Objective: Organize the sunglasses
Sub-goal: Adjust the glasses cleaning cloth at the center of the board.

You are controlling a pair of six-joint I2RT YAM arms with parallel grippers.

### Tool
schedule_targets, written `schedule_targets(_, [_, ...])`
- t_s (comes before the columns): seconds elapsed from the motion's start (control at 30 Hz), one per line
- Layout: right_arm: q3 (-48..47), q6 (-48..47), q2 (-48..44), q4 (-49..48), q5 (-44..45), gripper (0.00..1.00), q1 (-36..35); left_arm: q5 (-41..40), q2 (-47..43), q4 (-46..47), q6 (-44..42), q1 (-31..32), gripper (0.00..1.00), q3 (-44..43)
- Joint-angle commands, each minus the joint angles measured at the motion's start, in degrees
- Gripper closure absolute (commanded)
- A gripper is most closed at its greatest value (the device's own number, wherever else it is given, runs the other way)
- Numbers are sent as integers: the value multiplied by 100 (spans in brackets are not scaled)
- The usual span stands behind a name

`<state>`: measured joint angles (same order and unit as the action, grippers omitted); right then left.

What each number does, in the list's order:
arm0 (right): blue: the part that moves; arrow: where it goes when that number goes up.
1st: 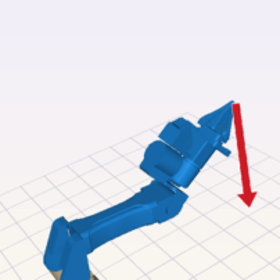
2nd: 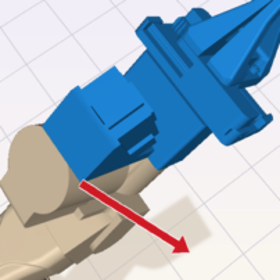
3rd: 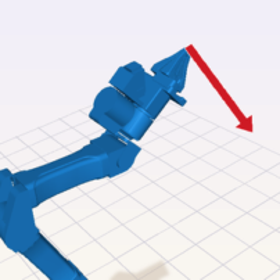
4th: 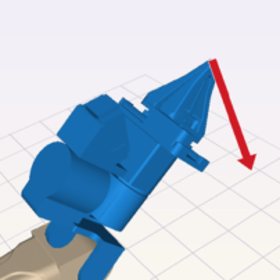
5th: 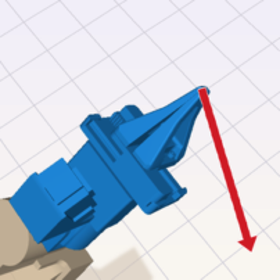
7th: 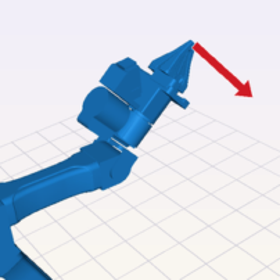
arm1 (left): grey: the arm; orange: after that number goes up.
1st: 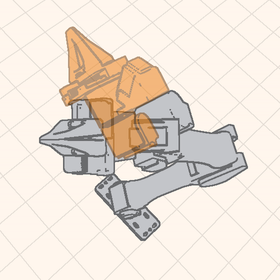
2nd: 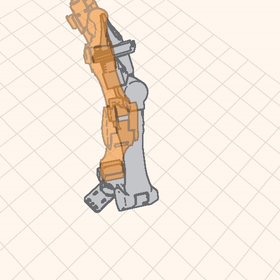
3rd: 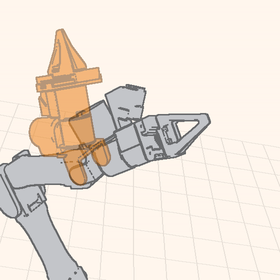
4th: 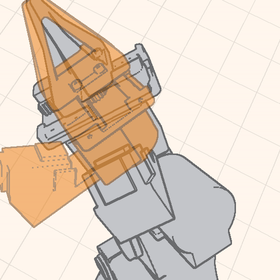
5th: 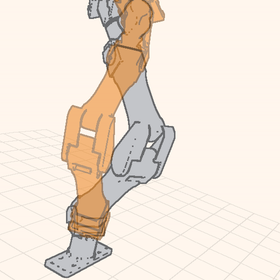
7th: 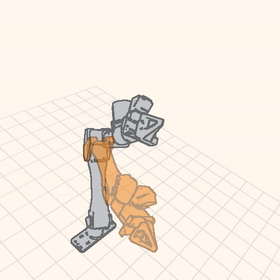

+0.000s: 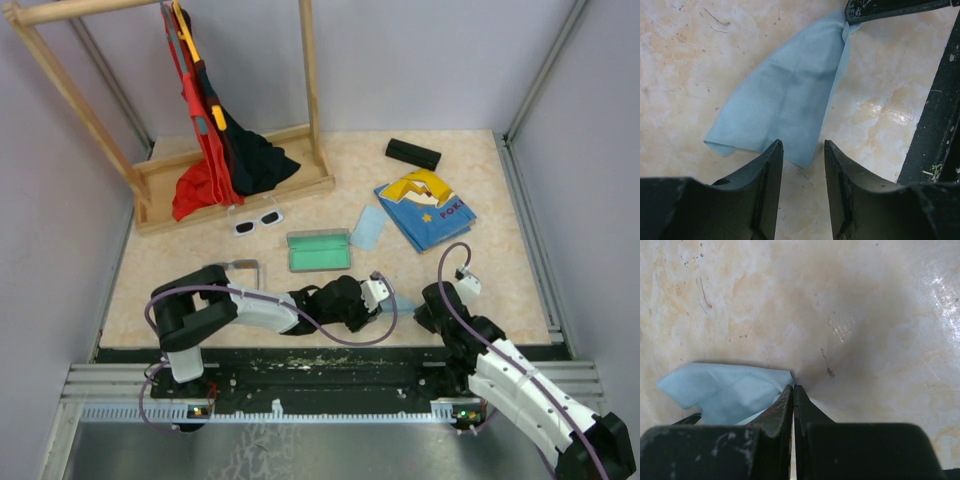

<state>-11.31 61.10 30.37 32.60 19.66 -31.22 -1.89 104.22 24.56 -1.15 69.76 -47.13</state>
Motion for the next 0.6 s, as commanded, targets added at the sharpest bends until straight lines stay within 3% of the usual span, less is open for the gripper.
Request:
schedule_targets(0.0, [-157,-1,-73,-96,128,100,64,6,91,-31,-172,16,55,-93])
schedule_targets(0.13, [-153,2,-69,-105,123,100,64,-77,161,-103,-237,38,61,-133])
schedule_targets(0.2, [-156,-1,-72,-113,122,100,65,-78,201,-130,-254,37,71,-175])
schedule_targets(0.27, [-161,-10,-69,-113,111,100,64,-41,271,-243,-266,33,89,-303])
schedule_targets(0.33, [-176,-23,-73,-113,102,100,64,-28,336,-441,-260,37,97,-452])
schedule_targets(0.57, [-358,-320,-164,-155,-110,100,64,-166,-138,-584,-173,33,99,-359])
